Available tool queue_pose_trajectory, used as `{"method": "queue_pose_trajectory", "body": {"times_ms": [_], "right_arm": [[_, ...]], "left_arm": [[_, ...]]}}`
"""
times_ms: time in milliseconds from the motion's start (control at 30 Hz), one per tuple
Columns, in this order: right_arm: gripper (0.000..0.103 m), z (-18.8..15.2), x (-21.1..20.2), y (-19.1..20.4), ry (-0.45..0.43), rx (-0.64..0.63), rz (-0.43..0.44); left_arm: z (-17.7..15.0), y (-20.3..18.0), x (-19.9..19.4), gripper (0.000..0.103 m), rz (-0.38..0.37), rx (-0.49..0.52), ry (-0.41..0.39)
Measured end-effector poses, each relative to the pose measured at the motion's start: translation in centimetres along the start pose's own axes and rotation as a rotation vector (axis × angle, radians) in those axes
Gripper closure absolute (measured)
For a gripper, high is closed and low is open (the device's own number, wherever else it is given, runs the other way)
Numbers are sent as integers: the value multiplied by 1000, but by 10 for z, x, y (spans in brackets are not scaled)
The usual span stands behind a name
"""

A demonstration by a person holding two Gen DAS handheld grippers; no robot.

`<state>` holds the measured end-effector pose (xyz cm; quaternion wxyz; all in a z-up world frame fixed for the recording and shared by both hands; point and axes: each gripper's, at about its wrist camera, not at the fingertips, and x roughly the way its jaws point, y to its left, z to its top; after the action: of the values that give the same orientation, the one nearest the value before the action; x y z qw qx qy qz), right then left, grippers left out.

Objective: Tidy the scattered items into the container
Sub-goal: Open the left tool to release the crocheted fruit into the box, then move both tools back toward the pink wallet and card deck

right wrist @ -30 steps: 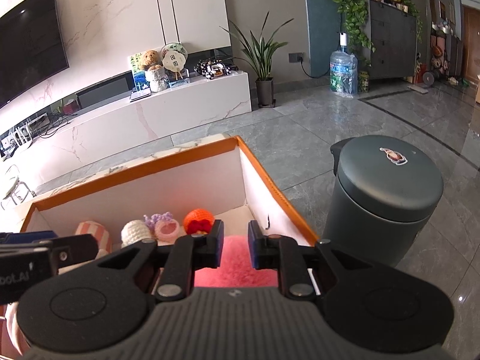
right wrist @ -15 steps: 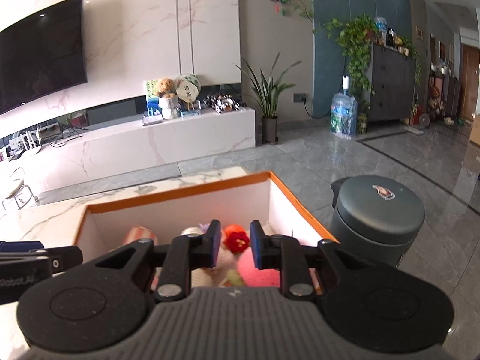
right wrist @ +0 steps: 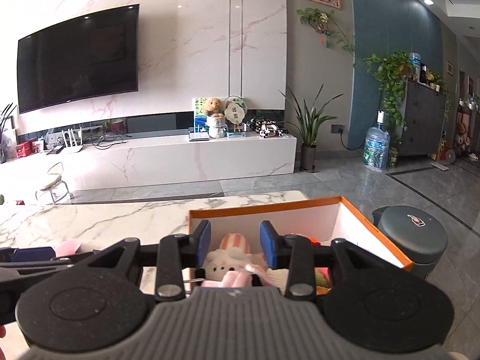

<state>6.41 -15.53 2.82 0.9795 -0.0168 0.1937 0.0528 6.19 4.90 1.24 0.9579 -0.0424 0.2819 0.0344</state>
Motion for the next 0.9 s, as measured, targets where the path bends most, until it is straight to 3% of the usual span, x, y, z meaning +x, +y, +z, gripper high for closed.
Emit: {"method": "queue_pose_trajectory", "body": {"times_ms": [367,700,900], "right_arm": [[49,-16,-8,83,14,-155,56],[44,-33,10,139,55,-273,130],[41,-41,41,162,110,-290,158]], "left_arm": [[-17,63,-13,41,64,-62,-33],[-28,111,7,41,79,-120,6],[-35,132,31,40,87,-152,64]]}}
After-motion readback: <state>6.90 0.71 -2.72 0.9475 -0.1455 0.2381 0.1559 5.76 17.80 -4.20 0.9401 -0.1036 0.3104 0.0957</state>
